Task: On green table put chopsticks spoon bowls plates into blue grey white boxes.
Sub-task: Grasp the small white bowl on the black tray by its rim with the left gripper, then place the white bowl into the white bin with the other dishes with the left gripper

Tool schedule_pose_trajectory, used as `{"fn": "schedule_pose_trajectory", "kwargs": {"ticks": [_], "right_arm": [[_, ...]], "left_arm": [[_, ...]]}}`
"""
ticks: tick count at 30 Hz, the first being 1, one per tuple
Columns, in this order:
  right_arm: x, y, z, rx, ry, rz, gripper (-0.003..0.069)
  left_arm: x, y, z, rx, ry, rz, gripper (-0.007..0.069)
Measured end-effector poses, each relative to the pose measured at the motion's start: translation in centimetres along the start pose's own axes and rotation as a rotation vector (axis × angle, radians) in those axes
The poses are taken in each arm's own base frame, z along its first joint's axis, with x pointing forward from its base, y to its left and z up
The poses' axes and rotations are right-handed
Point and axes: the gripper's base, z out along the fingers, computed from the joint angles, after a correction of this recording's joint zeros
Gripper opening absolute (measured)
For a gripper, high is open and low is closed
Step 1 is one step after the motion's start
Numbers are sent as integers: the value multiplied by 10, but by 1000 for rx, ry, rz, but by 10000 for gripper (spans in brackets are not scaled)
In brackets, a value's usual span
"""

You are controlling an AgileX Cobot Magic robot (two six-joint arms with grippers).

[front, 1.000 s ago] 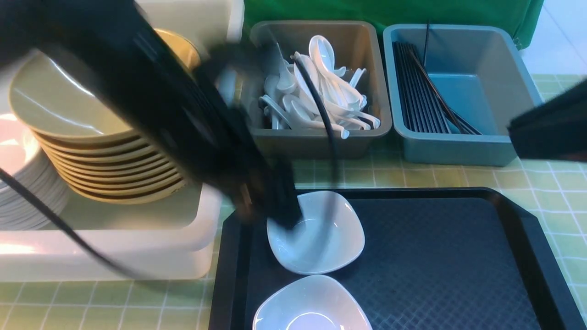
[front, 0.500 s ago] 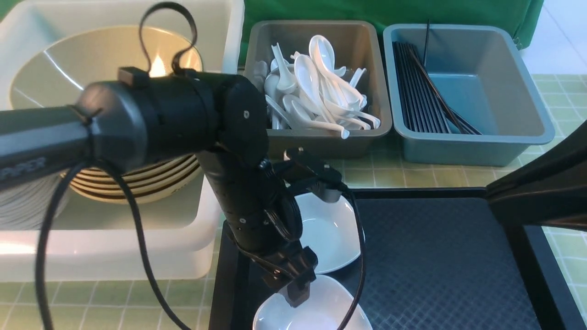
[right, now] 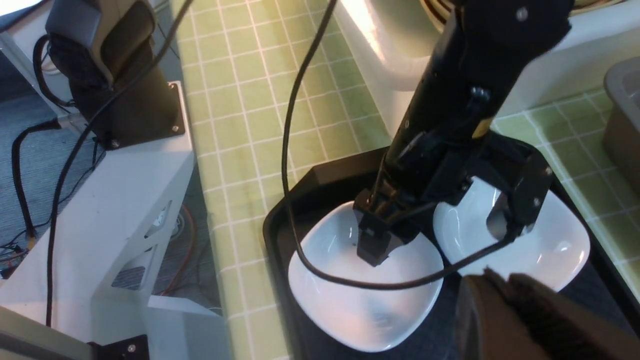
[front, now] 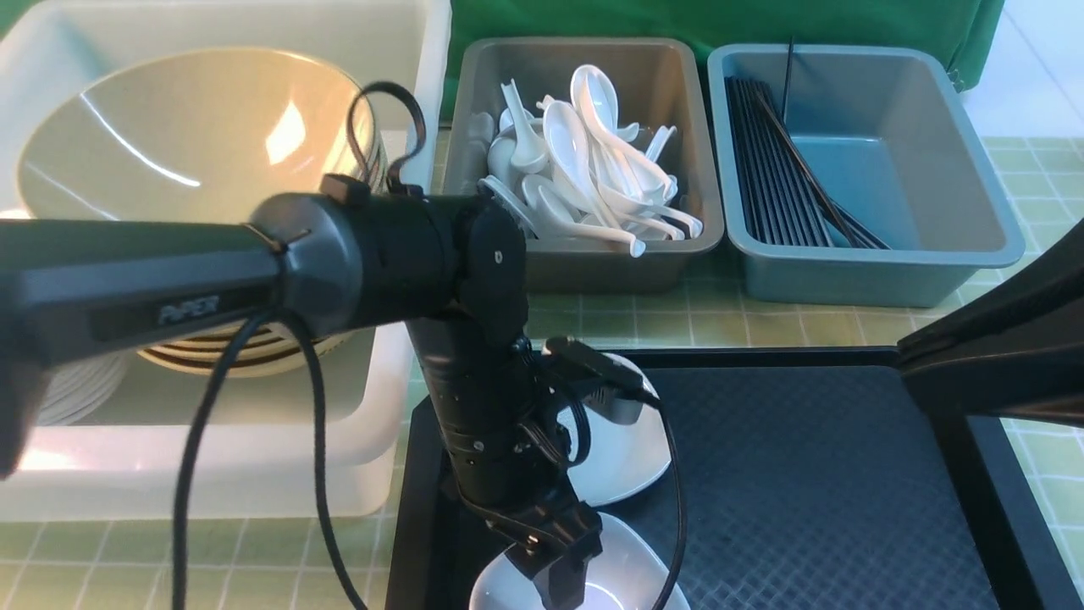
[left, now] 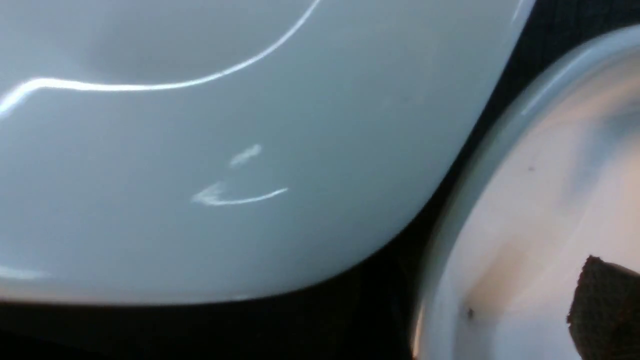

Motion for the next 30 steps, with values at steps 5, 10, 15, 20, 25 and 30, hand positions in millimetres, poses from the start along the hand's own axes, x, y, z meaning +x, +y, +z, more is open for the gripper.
{"fn": "schedule_pose_trajectory", "kwargs": {"ticks": [5, 10, 15, 20, 25, 30], "right_arm": [[0, 0, 0, 0, 0, 0, 64], [0, 0, 0, 1, 0, 0, 70], [0, 0, 0, 1, 0, -2, 76], [-1, 0, 0, -3, -15, -18, 78], [-7, 4, -2, -21, -81, -56, 83], [-19, 3, -5, 10, -217, -49, 90]], "left_arm": [[0, 1, 7, 37, 36, 5, 277], [0, 0, 8, 51, 37, 12, 27], [-5, -8, -10, 62, -20, 47, 15], [-14, -16, -56, 23, -178, 87, 15], [1, -17, -124, -41, -383, 40, 15], [62, 3, -195, -124, -587, -155, 15]]}}
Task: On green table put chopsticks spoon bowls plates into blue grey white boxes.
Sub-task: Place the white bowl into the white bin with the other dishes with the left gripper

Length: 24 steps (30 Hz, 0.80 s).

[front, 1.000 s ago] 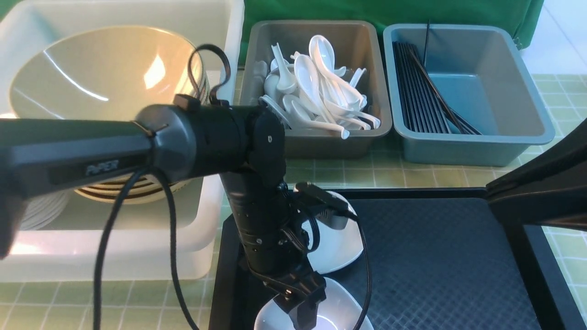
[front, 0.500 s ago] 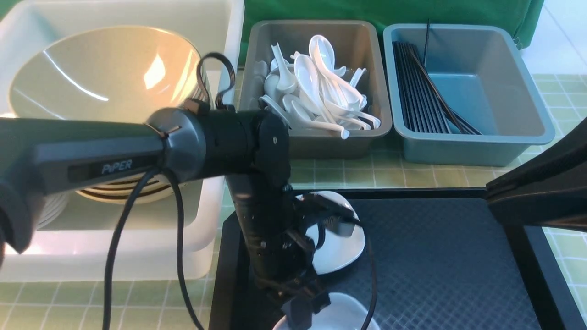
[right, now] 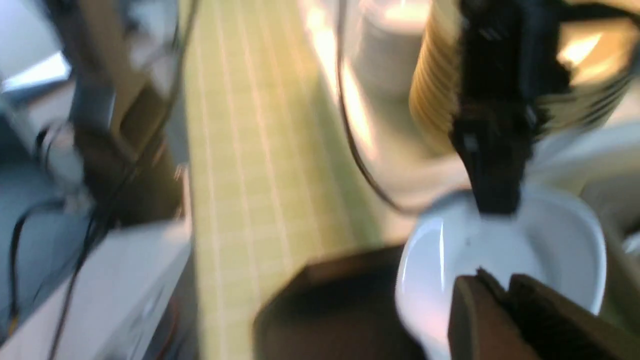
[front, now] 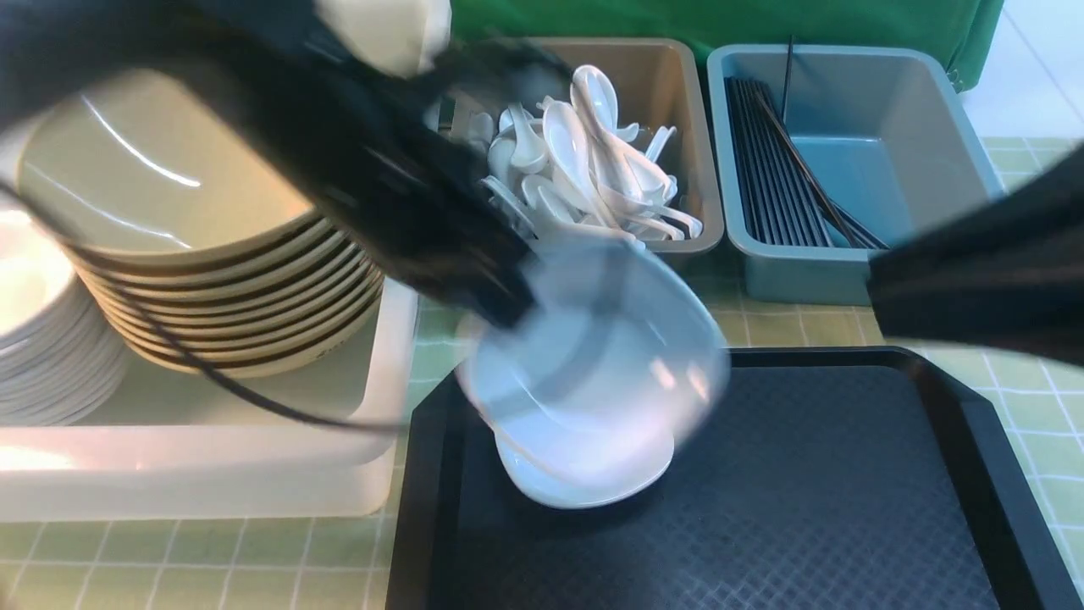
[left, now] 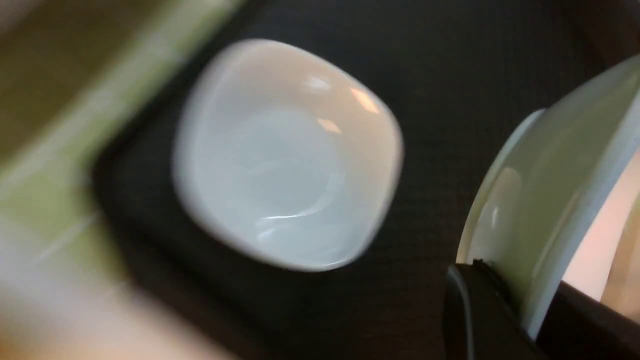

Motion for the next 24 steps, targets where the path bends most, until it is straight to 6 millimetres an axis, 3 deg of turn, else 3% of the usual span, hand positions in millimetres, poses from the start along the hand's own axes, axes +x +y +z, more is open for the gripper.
{"fn": "schedule_pose_trajectory", "kwargs": {"ticks": [6, 7, 10, 11, 15, 17, 24], "right_arm": [[-8, -6, 3, 12, -42, -9, 90], [-9, -6, 3, 11, -42, -10, 90], [-20, -8, 14, -33, -52, -33, 90], [-21, -8, 15, -33, -54, -34, 91], [-33, -6, 35, -65, -76, -34, 92], [-35, -6, 43, -53, -73, -14, 92], [-28, -14, 58, 22, 17, 40, 71]], "left_arm": [[48, 63, -112, -197, -322, -371, 15], [52, 68, -117, -211, -335, -396, 15], [92, 101, -163, -306, -489, -616, 15], [94, 102, -165, -311, -496, -628, 15], [145, 132, -202, -426, -610, -879, 15], [156, 139, -207, -443, -631, -942, 15], [169, 172, -197, -384, -621, -1051, 15]]}}
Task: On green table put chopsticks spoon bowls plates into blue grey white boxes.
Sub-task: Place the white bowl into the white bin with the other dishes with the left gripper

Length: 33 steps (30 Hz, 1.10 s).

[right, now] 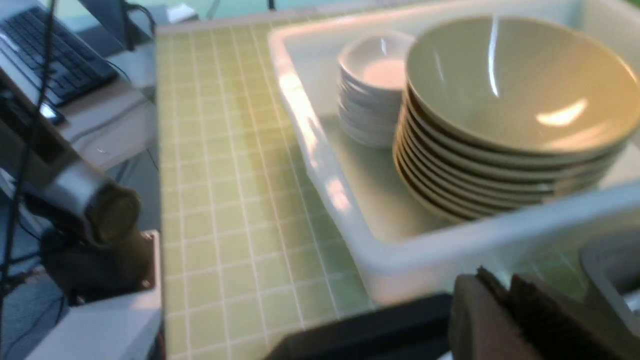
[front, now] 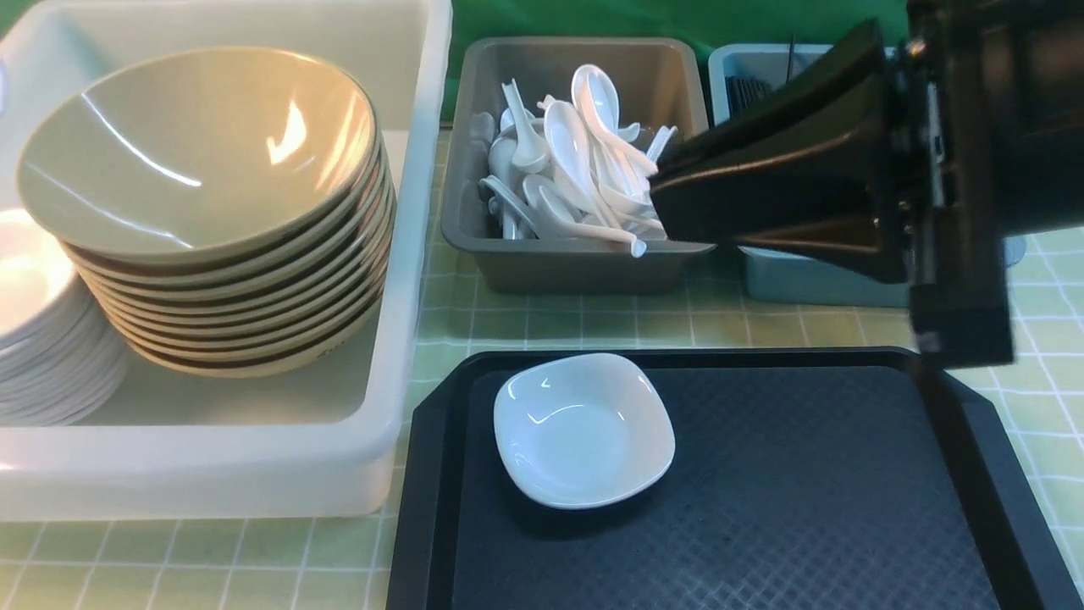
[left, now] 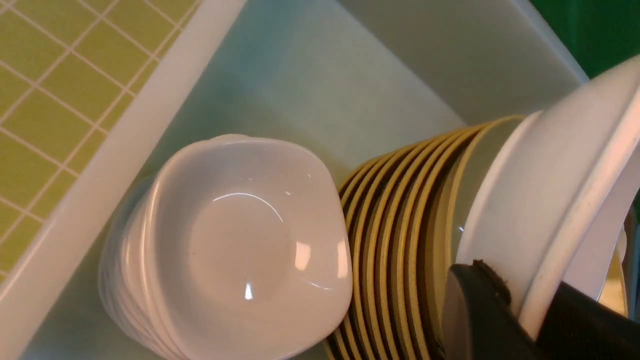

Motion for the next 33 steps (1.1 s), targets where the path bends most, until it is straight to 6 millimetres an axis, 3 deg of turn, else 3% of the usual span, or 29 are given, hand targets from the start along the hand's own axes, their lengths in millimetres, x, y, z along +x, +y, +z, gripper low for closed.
{"fn": "schedule_pose_trajectory", "kwargs": {"ticks": [6, 14, 20, 28, 33], "right_arm": [[3, -6, 4, 35, 25, 11, 22], [6, -12, 14, 35, 47, 18, 21], [6, -14, 15, 44, 41, 4, 21], [5, -14, 15, 46, 39, 1, 21], [7, -12, 15, 31, 52, 1, 21]], "left_arm": [[-8, 28, 29, -32, 50, -62, 15], [-6, 53, 40, -188, 116, -109, 15], [11, 75, 65, -219, 188, -193, 15], [23, 71, 89, -218, 207, -178, 22], [26, 63, 95, -216, 232, -148, 120]]}}
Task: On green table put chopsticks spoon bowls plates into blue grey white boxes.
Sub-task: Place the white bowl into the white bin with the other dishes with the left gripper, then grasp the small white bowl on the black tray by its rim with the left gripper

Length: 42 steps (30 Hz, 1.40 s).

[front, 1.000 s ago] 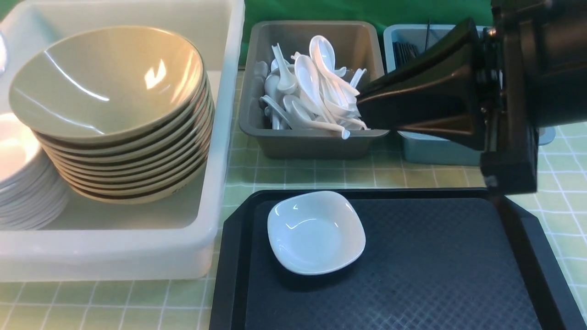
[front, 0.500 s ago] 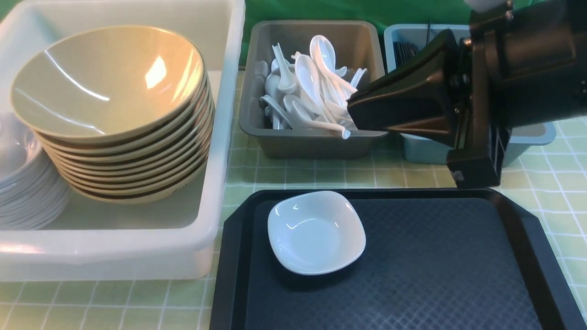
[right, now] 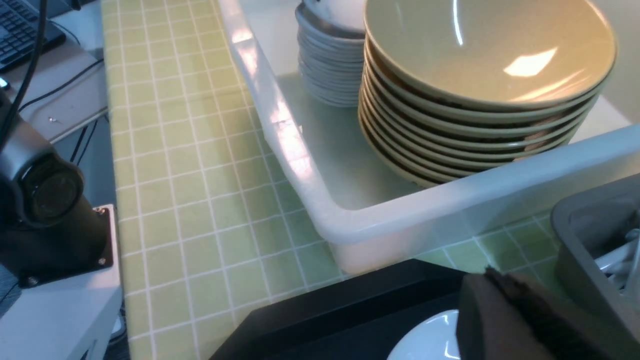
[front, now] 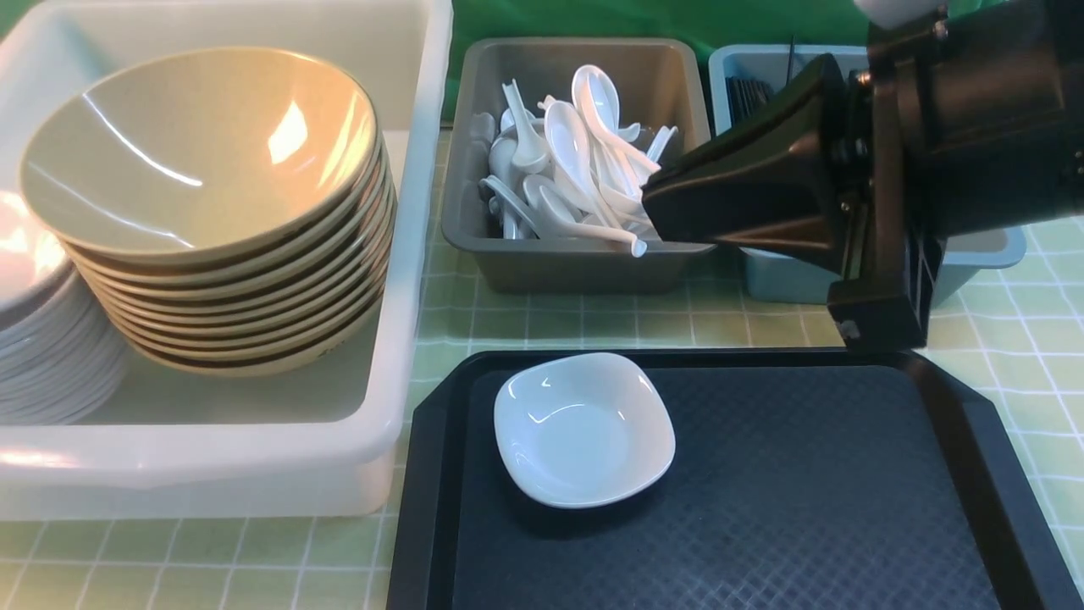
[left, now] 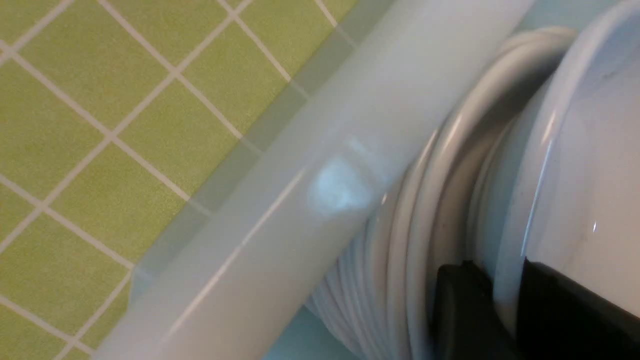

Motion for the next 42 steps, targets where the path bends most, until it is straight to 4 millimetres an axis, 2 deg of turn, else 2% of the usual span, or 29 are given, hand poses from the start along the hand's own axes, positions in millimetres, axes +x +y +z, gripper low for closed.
{"fn": "schedule_pose_trajectory", "kwargs": {"ticks": [4, 5, 7, 12, 14, 17, 19, 20, 21, 22, 24, 25, 26, 27, 31, 32, 35, 36, 38, 39, 42], "right_arm": [[1, 1, 0, -14, 13, 0, 21], [1, 1, 0, -14, 13, 0, 21], [1, 1, 0, -15, 15, -1, 22], [3, 3, 0, -31, 29, -1, 24], [3, 3, 0, -37, 36, -1, 25], [4, 4, -4, -27, 48, -21, 25], [5, 6, -12, 7, 61, -32, 25], [5, 6, -13, 11, 63, -38, 25], [5, 9, -23, 53, 73, -33, 25], [6, 8, -24, 63, 81, -38, 25], [8, 12, -39, 122, 102, -26, 25], [8, 13, -41, 129, 107, -25, 25], [10, 15, -48, 143, 125, -22, 25], [11, 18, -53, 147, 132, -17, 25], [15, 30, -69, 134, 148, 1, 25], [15, 30, -69, 132, 150, 2, 26], [16, 36, -78, 134, 144, 3, 29], [16, 37, -79, 134, 143, 2, 29], [16, 40, -84, 137, 133, 9, 34], [16, 40, -84, 137, 132, 10, 34], [17, 43, -88, 136, 132, 10, 36]], "left_arm": [[3, -10, 1, 2, 11, 34, 306], [3, -10, 0, 2, 11, 36, 315], [6, -15, -6, -13, -3, 54, 441], [14, -16, -26, -96, -33, 39, 632], [19, -19, -36, -113, -39, 43, 664], [27, -26, -51, -112, -58, 63, 664], [37, -45, -74, -91, -103, 140, 664], [38, -49, -77, -84, -110, 159, 664], [48, -73, -93, -32, -155, 265, 664], [51, -77, -98, -22, -171, 284, 664], [78, -123, -117, 127, -211, 507, 664], [84, -131, -119, 157, -210, 548, 662], [104, -155, -122, 259, -191, 695, 658], [120, -171, -122, 329, -163, 803, 645], [180, -221, -109, 526, 2, 1153, 589], [185, -225, -107, 537, 19, 1175, 584], [222, -255, -75, 544, 161, 1266, 535], [226, -257, -73, 547, 174, 1276, 533], [250, -275, -34, 464, 286, 1277, 519], [254, -277, -31, 459, 297, 1282, 519], [272, -288, 30, 301, 389, 1289, 519]]}}
